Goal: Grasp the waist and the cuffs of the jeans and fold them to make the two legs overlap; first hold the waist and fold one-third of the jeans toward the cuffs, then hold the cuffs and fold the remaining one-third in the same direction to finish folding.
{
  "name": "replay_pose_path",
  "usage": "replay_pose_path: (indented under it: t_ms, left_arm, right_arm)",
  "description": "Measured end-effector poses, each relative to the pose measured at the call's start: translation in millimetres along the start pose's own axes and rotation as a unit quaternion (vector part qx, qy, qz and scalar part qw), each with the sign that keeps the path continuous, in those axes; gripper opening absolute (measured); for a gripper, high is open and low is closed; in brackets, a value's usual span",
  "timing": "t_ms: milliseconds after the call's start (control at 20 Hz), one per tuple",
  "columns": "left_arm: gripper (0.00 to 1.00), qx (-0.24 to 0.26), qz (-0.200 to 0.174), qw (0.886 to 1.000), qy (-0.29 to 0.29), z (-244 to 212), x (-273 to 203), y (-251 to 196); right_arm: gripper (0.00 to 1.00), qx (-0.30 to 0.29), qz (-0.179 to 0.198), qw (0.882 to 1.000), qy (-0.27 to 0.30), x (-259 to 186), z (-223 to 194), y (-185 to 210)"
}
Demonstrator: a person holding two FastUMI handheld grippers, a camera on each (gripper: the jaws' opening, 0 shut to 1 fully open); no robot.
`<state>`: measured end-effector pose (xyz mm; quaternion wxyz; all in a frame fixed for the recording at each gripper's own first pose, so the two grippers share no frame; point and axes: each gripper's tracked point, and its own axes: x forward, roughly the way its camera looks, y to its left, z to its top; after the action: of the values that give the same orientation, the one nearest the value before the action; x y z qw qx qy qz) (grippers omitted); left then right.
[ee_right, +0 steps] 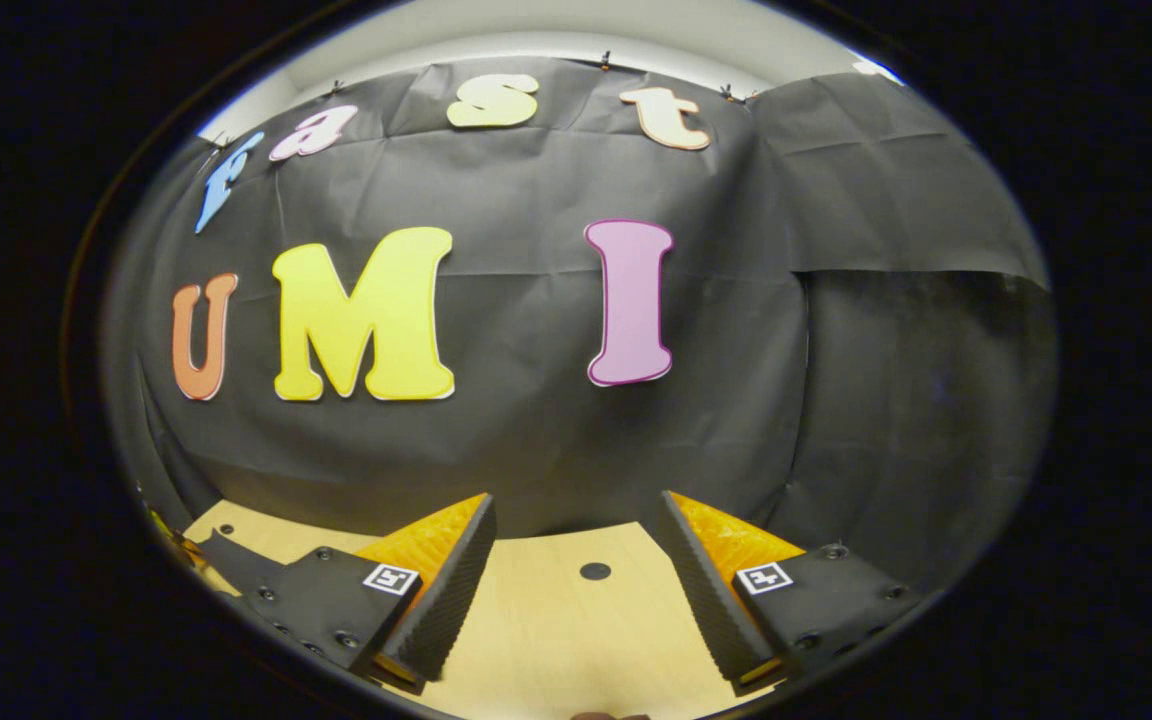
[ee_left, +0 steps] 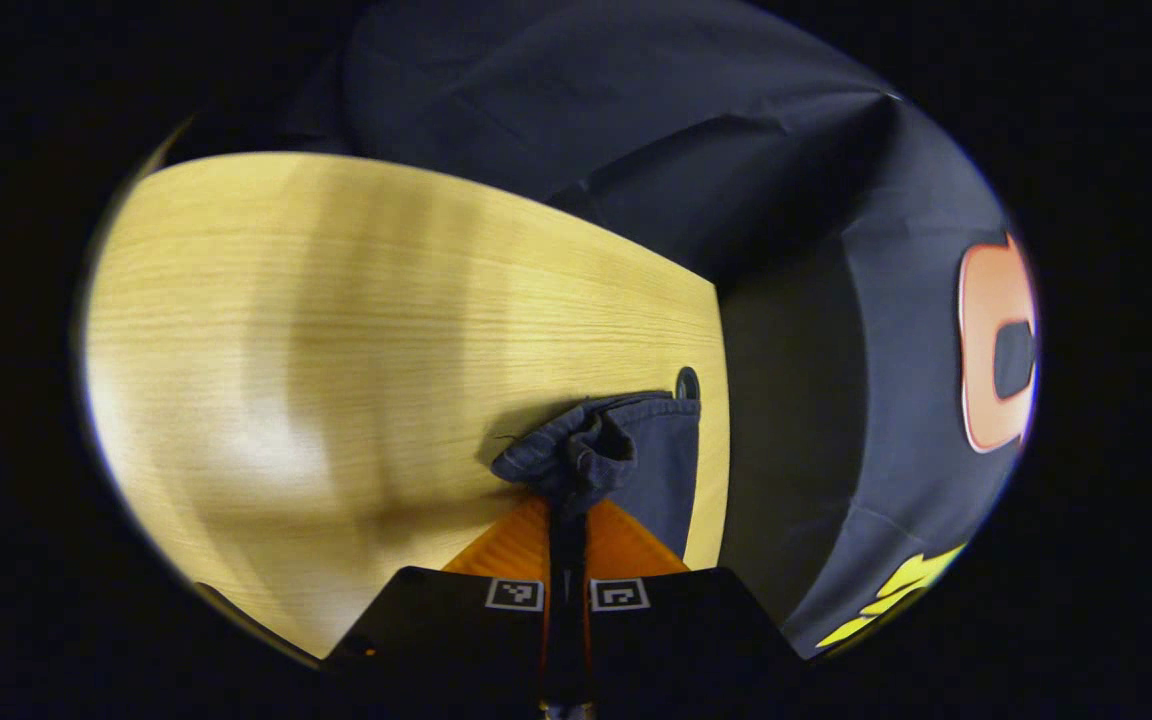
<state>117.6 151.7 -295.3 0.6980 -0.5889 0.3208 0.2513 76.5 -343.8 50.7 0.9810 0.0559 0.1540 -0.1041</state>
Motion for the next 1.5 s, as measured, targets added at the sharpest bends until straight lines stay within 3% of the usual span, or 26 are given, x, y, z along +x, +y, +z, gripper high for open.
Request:
replay_pose_path:
  t_ms: [150,400,750,900,1250,1500]
  left_arm:
    - [0.03,0.097,-0.033,0.994,-0.032,-3,-19,-42]
    - [0.03,0.237,-0.097,0.964,-0.078,-30,-63,-122]
    - [0.03,0.389,-0.164,0.901,-0.1,-101,-95,-194]
    - [0.03,0.453,-0.19,0.865,-0.102,-147,-106,-218]
    - [0.03,0.599,-0.24,0.756,-0.109,-251,-139,-239]
    - [0.03,0.667,-0.238,0.701,-0.087,-314,-107,-235]
  right_arm:
    - [0.99,-0.003,0.005,1.0,-0.004,-3,3,1]
    - [0.98,-0.002,0.004,1.0,-0.005,-11,5,-7]
    - [0.99,0.02,-0.009,1.0,-0.006,-30,6,-32]
    - [0.99,0.022,-0.017,1.0,-0.01,-36,4,-40]
    - [0.98,0.027,-0.038,0.999,-0.01,-55,3,-63]
    - [0.98,0.026,-0.055,0.998,0.0,-69,-6,-80]
